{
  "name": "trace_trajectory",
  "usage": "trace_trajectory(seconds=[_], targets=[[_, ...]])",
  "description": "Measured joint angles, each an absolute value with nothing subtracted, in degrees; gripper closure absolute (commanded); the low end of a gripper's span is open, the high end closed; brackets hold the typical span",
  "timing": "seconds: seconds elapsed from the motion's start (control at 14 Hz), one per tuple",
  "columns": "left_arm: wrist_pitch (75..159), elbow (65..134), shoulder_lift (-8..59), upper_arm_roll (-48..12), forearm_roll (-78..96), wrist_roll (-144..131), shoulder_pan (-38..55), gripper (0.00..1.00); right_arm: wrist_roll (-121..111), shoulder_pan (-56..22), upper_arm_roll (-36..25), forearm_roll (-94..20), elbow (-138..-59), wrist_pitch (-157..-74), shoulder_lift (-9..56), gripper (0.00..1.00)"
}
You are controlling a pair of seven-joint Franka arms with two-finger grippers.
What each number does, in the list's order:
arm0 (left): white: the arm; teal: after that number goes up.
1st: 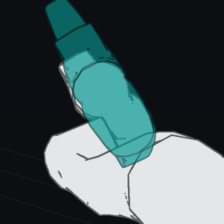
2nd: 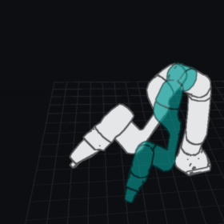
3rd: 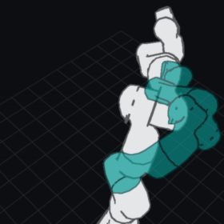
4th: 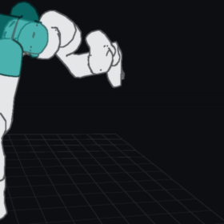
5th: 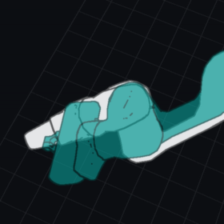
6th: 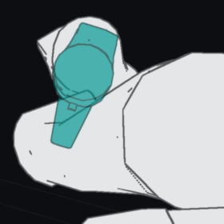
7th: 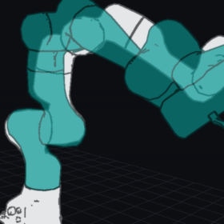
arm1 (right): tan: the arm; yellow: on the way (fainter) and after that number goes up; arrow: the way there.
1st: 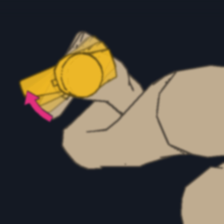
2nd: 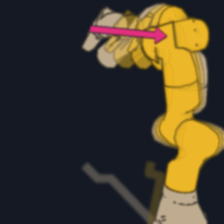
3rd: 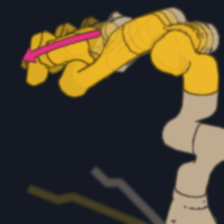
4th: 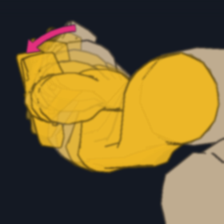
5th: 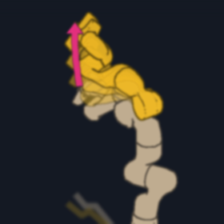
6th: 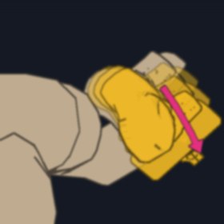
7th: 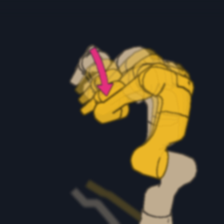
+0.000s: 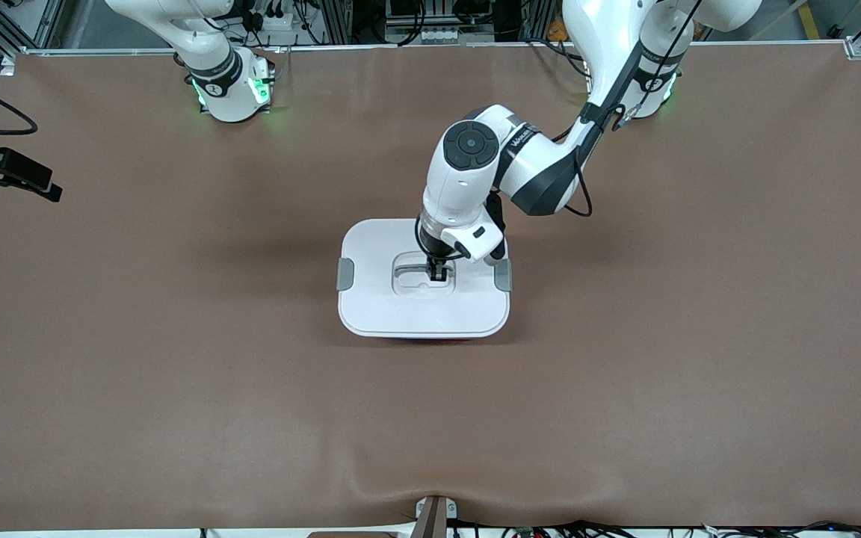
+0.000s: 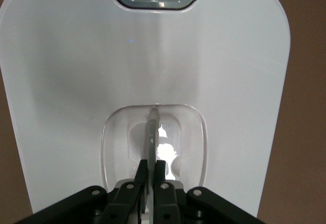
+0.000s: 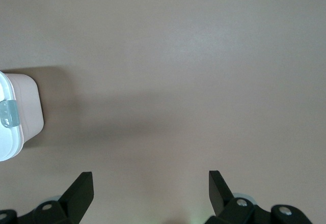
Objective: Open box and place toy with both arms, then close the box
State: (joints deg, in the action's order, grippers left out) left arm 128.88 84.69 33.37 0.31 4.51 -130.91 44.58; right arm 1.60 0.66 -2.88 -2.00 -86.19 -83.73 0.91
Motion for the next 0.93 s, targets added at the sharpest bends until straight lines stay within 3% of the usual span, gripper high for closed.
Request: trace_trajectory(seconds=[0.07,0.93], targets=[[128.9,84.7,33.4,0.3,4.5,-130.9,44.6,0.02,1.6,0.7,-2.9,-2.0,-86.2,-83.7,0.9,0.00],[128.6,84.0,32.1,0.3,4.5,-130.9,44.7,0.00,1.6,0.7,-2.9,-2.0,-86.2,-83.8,0.9,0.00]])
